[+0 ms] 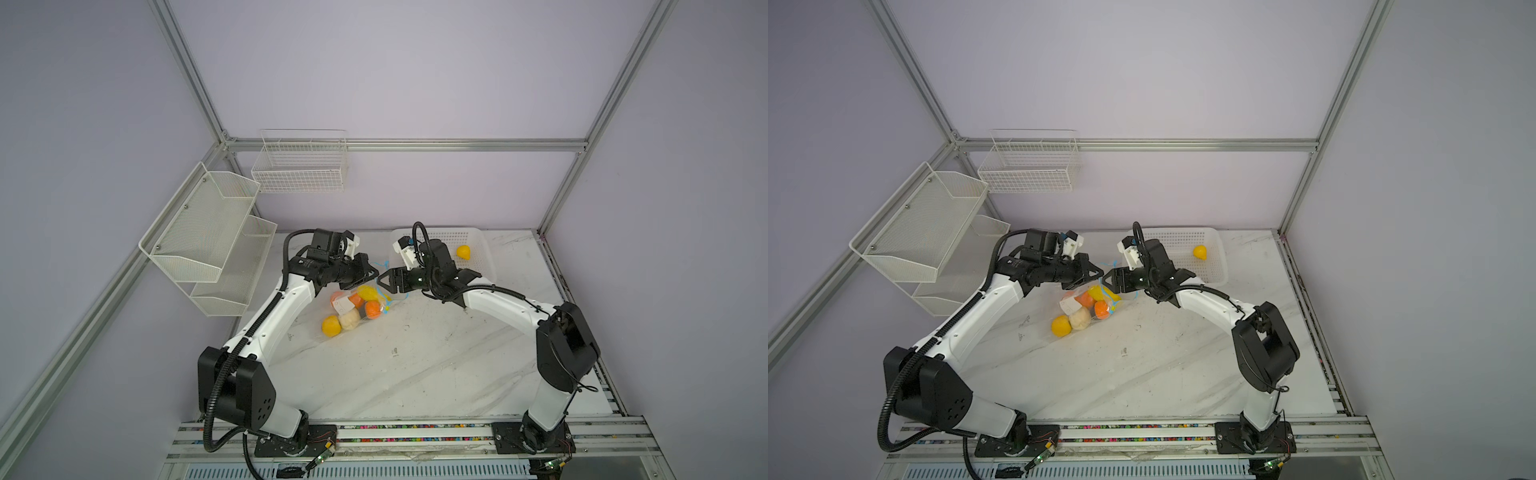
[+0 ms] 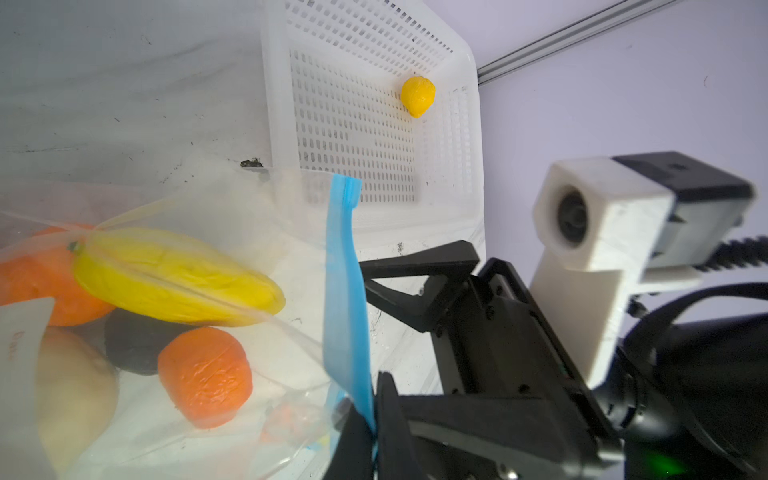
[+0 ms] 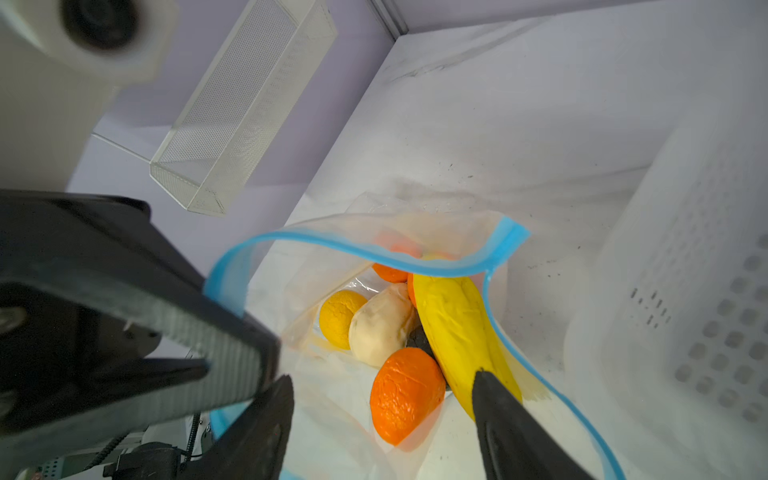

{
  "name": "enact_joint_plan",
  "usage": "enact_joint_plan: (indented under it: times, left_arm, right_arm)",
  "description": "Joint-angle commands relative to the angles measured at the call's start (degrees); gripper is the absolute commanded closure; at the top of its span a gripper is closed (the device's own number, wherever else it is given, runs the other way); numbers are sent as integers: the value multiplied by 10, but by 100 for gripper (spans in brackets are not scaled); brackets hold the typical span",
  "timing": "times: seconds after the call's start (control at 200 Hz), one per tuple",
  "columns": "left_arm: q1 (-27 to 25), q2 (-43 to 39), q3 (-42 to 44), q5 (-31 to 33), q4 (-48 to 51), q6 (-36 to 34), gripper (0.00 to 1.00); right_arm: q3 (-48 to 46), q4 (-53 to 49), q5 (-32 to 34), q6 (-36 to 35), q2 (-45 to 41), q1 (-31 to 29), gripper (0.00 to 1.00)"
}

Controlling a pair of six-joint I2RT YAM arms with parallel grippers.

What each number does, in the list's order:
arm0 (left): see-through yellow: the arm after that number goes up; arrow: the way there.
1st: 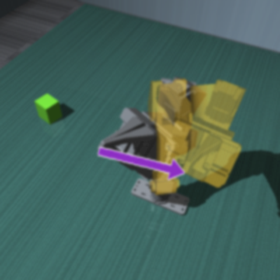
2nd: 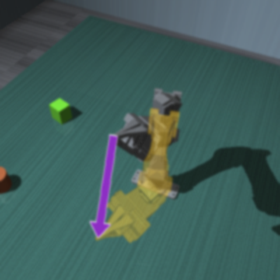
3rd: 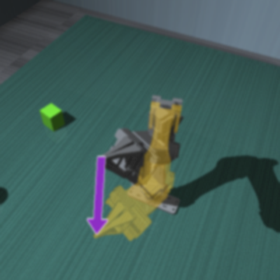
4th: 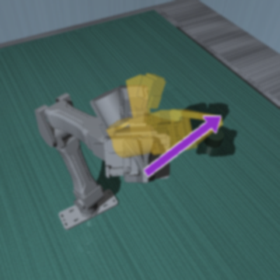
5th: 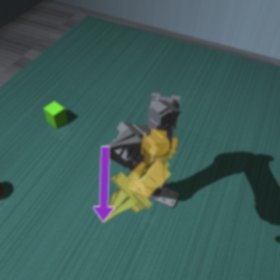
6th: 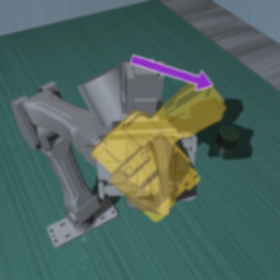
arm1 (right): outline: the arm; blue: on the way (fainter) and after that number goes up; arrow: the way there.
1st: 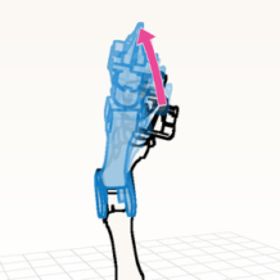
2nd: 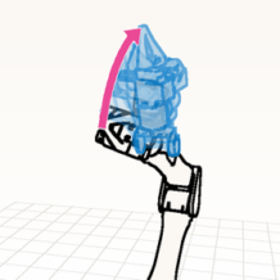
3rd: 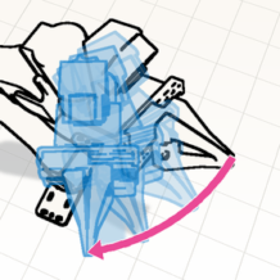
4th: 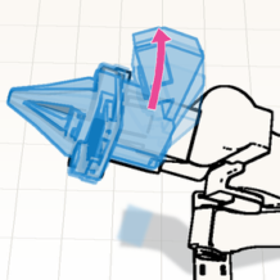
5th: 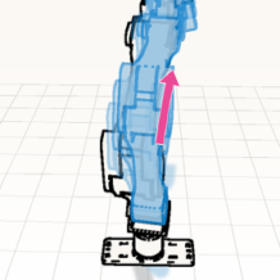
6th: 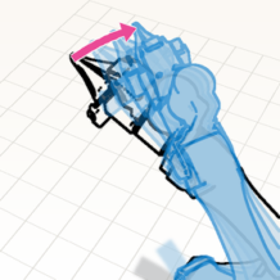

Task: Place the food in the zip-top bag and seal the zipper
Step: 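Move the right gripper back over the basket above the yellow lemon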

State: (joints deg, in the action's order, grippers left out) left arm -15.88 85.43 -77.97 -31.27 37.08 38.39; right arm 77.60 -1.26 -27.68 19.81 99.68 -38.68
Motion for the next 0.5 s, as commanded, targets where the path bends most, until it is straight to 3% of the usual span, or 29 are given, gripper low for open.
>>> enact_joint_plan:
  times: [0.0, 0.205, 0.365, 0.495]
  left_arm:
    - [-3, -14, 22, -11, -19, 0, 100]
    - [-3, -11, 22, -16, -23, -1, 100]
    - [-2, -11, 24, -19, -24, 1, 100]
    - [-3, -14, 27, -19, -27, 5, 100]
  right_arm:
    - [-2, -24, 38, -36, -40, 16, 30]
    - [16, -62, 129, -97, -63, 67, 30]
    - [52, -74, 212, -118, -21, 96, 30]
    - [76, -73, 241, -129, 28, 117, 31]
